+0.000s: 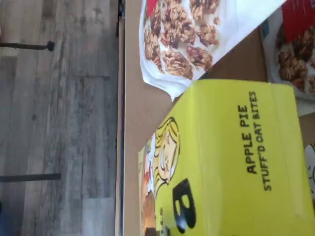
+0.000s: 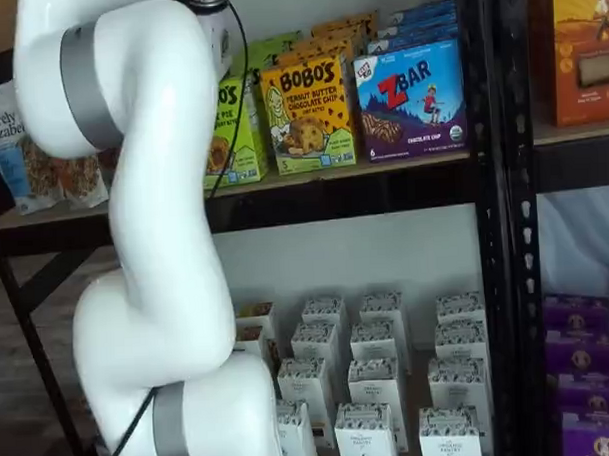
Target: Pick the green box on the top shelf, the fourth from the left
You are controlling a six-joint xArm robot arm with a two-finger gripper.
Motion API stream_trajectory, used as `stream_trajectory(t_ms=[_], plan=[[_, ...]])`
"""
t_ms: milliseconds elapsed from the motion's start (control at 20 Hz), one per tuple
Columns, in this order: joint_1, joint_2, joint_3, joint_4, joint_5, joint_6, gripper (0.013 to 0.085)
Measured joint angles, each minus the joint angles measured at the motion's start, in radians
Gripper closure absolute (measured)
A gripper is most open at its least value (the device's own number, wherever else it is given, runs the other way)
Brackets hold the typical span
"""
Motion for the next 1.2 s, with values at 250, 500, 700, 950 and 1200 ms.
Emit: stream_trajectory(t_ms=[250, 500, 700, 950, 1200], plan=[[-0.001, 0.001, -0.004, -0.001, 0.005, 0.000, 0.0330], [-0.002, -0.003, -0.002, -0.001, 0.001, -0.001, 0.0330], [-0.003, -0.007, 0.002, 0.000, -0.003, -0.001, 0.0410], [0.001, -0.006, 0.000, -0.007, 0.002, 0.002, 0.0450], [0.005, -0.012, 0.008, -0.012, -0.010, 0.006, 0.0450]])
